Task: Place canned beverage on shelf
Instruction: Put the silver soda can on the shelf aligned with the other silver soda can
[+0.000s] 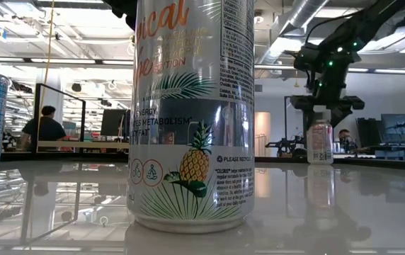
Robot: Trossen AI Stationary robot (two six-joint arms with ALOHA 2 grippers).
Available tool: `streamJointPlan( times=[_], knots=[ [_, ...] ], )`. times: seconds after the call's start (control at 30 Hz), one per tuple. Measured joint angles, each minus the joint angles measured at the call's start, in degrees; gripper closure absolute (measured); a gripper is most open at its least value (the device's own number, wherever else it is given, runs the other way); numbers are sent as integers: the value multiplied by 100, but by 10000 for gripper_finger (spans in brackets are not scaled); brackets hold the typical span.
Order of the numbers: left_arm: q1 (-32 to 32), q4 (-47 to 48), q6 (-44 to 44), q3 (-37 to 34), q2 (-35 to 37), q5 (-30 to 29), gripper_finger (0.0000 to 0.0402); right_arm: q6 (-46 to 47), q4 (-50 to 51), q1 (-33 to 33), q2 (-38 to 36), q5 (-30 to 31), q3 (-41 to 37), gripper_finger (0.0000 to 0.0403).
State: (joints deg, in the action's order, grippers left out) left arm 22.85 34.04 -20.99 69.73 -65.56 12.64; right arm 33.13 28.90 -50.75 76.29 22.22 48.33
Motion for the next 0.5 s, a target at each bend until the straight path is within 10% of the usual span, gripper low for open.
streamJointPlan(
  times=[0.23,0.5],
  knots=[
    [2,1,6,0,0,100,68,-296,331,853,-701,-909,-8,84],
    [0,-6,62,0,0,560,68,-514,-151,3756,-1207,-1132,-6,84]
  ],
)
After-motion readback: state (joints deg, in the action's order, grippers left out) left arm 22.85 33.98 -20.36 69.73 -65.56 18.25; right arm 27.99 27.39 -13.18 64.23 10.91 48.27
